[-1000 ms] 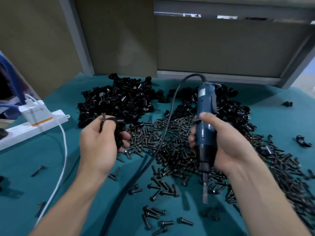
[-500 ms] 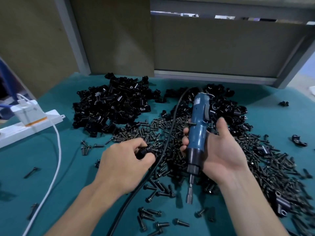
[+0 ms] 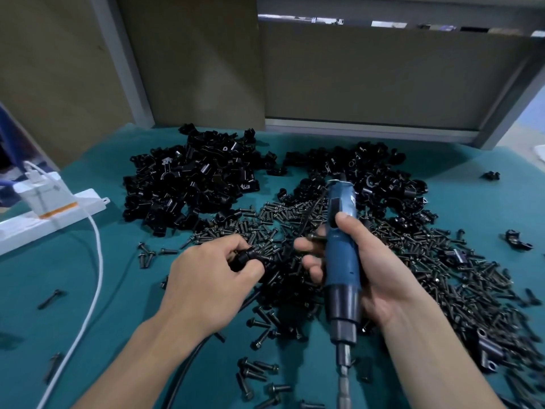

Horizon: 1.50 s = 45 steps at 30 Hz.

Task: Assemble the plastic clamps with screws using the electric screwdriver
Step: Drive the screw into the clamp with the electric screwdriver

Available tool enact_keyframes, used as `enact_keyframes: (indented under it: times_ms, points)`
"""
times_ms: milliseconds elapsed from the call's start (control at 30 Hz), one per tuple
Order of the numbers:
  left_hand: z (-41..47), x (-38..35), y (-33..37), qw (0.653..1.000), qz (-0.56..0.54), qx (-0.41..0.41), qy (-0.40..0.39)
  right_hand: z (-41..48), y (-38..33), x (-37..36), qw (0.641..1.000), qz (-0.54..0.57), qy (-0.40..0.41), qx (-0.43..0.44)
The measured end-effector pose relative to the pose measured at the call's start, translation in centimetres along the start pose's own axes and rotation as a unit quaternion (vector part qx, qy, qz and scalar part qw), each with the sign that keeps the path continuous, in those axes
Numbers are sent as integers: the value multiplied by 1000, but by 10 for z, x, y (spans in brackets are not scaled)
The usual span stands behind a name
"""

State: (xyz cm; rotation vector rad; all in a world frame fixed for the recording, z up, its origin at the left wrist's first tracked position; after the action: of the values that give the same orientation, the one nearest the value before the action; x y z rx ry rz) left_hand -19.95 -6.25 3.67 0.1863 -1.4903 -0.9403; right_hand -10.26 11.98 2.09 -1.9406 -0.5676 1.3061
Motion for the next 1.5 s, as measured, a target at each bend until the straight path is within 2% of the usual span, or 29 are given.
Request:
enact_keyframes:
  times_ms: [200, 333, 667, 800, 867, 967, 1067, 1167, 1300, 1500]
  points:
    - [-1, 1, 2, 1000, 2, 7, -6, 2, -16, 13, 997, -29, 70, 29]
    - [1, 1, 0, 1000, -3, 19, -5, 8, -15, 16, 989, 107, 100, 25]
    - [7, 7, -12, 998, -7, 52, 20, 18, -32, -21, 956, 278, -35, 82]
    - [7, 7, -11, 998, -12, 56, 15, 18, -43, -32, 925, 353, -96, 101]
    - [7, 6, -10, 998, -12, 53, 11, 24, -43, -30, 924, 361, -65, 104]
    - [6, 6, -9, 999, -5, 49, 10, 31, -31, -21, 941, 326, 6, 87]
    - [7, 5, -11, 999, 11, 49, 15, 34, -16, -18, 970, 235, 33, 50]
    - [7, 4, -13, 998, 27, 46, 17, 35, -8, -18, 979, 191, 48, 44]
    - [5, 3, -11, 999, 30, 41, 14, 40, -8, 0, 963, 211, 134, 101]
    - [4, -1, -9, 1000, 22, 18, -7, 45, -17, 8, 934, 240, 185, 187]
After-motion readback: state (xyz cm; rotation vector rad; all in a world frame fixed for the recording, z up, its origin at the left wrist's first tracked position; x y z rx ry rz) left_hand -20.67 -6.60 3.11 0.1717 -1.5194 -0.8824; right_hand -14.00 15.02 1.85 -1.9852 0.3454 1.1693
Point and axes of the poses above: each hand's wrist, its own z-axis towards the middle knuckle, its own x-axis out of the back of the hand, y = z × x, the point moved 7 cm from there along z, towards the middle knuckle, and after that the axes turned 8 degrees about x, right-handed, at the moved point
